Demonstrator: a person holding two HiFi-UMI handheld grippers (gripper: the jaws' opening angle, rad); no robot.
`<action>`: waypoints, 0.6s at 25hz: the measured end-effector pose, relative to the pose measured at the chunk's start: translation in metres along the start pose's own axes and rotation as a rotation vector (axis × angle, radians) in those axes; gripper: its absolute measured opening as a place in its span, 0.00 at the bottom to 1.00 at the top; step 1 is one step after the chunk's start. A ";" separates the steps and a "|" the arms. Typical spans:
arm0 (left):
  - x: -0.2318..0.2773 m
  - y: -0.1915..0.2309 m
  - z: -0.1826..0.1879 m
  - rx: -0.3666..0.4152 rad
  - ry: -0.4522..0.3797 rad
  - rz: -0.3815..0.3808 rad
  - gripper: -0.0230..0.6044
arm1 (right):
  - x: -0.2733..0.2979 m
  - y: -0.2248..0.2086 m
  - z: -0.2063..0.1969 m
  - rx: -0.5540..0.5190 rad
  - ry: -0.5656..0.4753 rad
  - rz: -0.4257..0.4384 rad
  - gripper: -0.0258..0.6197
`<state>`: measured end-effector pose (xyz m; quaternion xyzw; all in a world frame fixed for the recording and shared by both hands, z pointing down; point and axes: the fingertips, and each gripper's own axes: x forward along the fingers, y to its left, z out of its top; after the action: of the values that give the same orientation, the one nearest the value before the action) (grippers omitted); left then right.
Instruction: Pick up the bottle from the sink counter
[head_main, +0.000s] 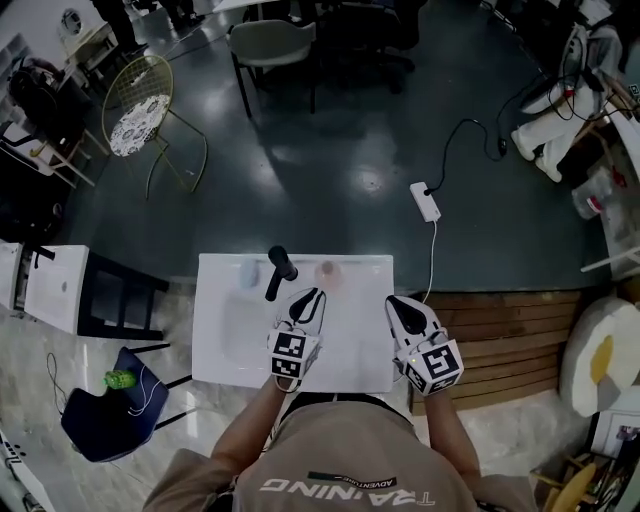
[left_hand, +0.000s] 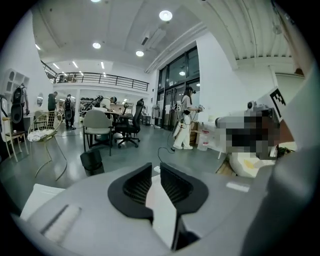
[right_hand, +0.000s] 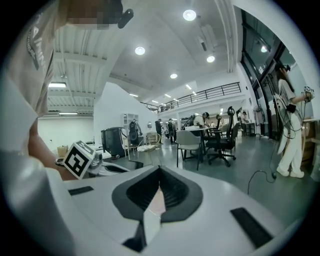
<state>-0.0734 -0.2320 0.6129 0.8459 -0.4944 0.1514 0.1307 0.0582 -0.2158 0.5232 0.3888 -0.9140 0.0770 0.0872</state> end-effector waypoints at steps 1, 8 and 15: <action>0.004 0.000 -0.005 -0.002 0.010 -0.007 0.13 | 0.000 0.001 -0.002 -0.001 0.007 -0.003 0.06; 0.045 0.006 -0.020 -0.001 -0.005 -0.018 0.38 | 0.000 -0.004 -0.015 0.009 0.063 -0.021 0.06; 0.079 0.022 -0.028 0.022 -0.053 0.017 0.38 | -0.004 -0.012 -0.037 0.030 0.115 -0.037 0.06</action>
<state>-0.0598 -0.2947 0.6710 0.8468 -0.5032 0.1354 0.1066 0.0731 -0.2136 0.5588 0.4020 -0.8988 0.1112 0.1351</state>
